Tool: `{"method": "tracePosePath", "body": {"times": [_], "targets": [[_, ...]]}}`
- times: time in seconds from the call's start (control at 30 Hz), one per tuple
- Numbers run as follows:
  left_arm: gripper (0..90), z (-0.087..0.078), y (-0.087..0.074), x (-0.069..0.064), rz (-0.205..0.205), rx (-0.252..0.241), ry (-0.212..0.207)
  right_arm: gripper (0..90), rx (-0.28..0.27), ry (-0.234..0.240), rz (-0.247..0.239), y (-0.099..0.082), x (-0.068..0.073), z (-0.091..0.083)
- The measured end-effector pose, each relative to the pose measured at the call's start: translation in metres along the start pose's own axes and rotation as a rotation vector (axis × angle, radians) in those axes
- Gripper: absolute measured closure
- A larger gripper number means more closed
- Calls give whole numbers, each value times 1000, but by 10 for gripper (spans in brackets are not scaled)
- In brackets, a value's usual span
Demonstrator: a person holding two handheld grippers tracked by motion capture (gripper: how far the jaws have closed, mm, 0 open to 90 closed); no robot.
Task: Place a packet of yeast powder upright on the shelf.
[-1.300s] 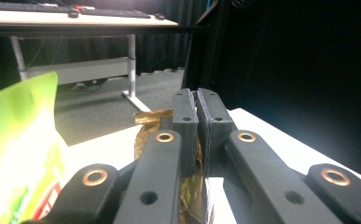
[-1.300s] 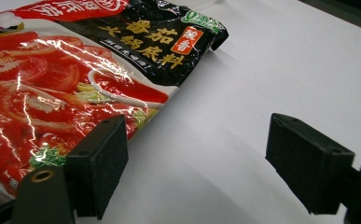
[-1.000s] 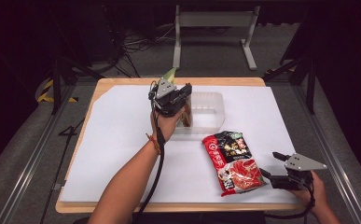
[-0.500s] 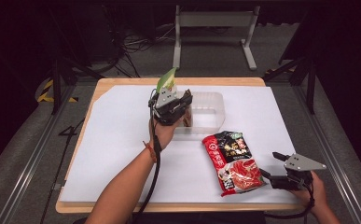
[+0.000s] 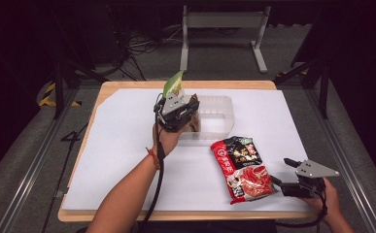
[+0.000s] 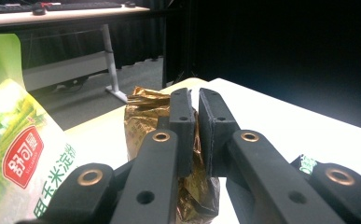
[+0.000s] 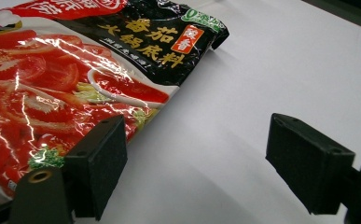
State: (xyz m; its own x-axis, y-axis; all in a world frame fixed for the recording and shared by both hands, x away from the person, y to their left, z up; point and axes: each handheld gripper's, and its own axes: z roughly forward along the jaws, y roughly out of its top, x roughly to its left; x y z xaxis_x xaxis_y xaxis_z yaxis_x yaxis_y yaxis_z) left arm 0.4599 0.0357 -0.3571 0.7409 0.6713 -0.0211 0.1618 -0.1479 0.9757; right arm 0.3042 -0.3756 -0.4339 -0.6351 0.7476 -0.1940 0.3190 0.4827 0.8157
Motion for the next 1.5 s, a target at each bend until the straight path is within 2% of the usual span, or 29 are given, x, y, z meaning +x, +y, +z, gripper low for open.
{"method": "tracePosePath", "body": {"times": [0.17, 0.27, 0.4, 0.43, 0.47, 0.53, 0.63, 0.67, 1.13, 1.27, 1.3, 1.5], "targets": [[842, -1, 1, 0, 28, 3, 12, 208, 1, -1, 1, 0, 0, 0], [809, -4, 3, -1, 47, 9, 4, 208, 1, -1, 1, 0, 0, 0], [774, -7, 4, 0, 53, 14, -6, 208, 1, 1, 2, 0, 0, 0], [764, -9, 5, 1, 62, 23, -24, 208, 0, 0, 2, 0, 0, 0], [759, -9, 5, 1, 62, 23, -24, 208, 0, -1, 2, 0, 0, 0], [751, -13, 6, 1, 88, 36, -31, 211, 0, -1, 1, 0, 0, 0], [752, -16, 8, 2, 100, 39, -35, 210, 0, -1, 2, 0, 0, 0], [756, -19, 9, 2, 119, 43, -38, 210, 2, -2, 3, 0, 0, 0], [752, -38, 11, 2, 150, 55, -60, 209, 1, 0, 0, 0, 0, 0], [669, -41, 10, 0, 164, 70, -53, 228, -7, 9, 17, 0, -1, -1], [640, -42, 9, 0, 168, 86, -61, 230, -13, 16, 31, 0, -1, -1], [467, -51, 5, -4, 229, 146, -63, 251, -12, 30, 42, 1, -2, -1]]}}
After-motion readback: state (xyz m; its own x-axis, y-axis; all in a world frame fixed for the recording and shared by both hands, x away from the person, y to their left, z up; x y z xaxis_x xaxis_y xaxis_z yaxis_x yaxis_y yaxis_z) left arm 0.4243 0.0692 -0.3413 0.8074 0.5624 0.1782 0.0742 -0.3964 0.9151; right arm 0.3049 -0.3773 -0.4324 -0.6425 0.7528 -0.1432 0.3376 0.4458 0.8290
